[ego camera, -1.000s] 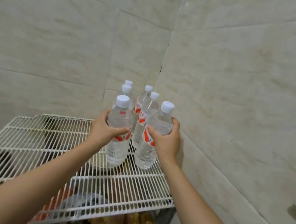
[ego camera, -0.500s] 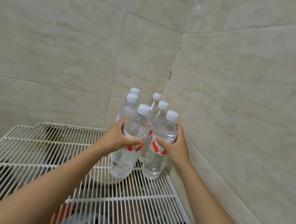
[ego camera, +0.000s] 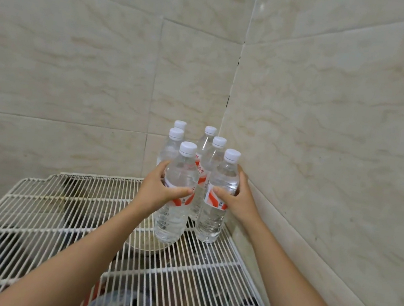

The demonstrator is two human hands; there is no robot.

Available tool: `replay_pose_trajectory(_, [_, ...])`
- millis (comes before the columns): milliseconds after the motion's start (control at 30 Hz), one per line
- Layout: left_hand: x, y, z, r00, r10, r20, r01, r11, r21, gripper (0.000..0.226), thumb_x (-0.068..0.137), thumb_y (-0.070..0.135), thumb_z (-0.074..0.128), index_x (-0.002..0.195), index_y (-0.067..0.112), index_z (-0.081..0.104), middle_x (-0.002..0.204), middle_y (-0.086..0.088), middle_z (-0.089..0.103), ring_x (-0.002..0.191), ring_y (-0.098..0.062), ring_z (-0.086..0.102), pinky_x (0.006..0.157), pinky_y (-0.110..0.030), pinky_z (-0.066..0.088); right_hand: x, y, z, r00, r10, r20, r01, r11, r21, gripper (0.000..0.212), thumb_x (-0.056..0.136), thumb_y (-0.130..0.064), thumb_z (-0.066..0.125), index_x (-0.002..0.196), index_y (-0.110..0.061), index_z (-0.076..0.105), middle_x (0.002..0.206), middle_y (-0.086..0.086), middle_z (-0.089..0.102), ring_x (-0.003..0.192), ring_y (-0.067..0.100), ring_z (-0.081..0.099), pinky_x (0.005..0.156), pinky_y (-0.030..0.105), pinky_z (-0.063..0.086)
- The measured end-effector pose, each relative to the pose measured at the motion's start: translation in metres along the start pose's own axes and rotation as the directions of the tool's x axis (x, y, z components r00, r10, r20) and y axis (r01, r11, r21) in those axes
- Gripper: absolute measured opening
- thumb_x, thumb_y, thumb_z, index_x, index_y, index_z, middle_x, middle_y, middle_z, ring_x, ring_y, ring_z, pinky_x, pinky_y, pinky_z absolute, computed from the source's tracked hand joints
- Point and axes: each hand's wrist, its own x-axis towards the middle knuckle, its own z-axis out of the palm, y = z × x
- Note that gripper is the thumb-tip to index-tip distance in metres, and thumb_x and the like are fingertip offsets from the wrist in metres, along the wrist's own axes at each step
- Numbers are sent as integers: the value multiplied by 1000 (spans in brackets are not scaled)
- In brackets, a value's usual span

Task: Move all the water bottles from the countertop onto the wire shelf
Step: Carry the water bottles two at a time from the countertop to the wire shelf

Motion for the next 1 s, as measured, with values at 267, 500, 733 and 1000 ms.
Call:
replay_pose_trajectory(267, [-4,2,4,1000,-20,-9,20,1000,7,62,64,21,80,111,29,41,94,18,54,86,-2,56,68,-21,48,-3,-3,3,1000,31,4,-31,999,-38,89,61,-44,72,134,-48,22,141,-4,41,125,17,46,102,46,43])
replay_pose_trajectory(500, [-18,-7,8,993,-87,-74,90,995,42,78,64,28,80,127,14,35,114,-3,56,99,-18,58,74,-27,52,-28,0,13,991,5,-135,-18,995,-94,83,68,-38,72,135,-46,24,138,-7,46,121,13,50,100,45,46])
replay_pose_trajectory(733, [-48,-20,-1,973,-203,-115,223,953,206,83,72,24,74,140,14,27,138,-15,42,123,-29,45,99,-45,44,-71,-2,10,981,60,-186,-108,961,-255,73,84,-34,62,144,-23,21,148,2,34,136,21,32,108,41,30])
replay_pose_trajectory(1000, [-102,-3,-21,952,-175,-251,241,934,263,69,81,25,65,139,13,30,136,-14,44,118,-26,48,94,-35,45,-111,8,40,997,43,68,-11,909,-416,74,85,-39,59,145,-23,19,154,2,18,141,19,18,114,39,22])
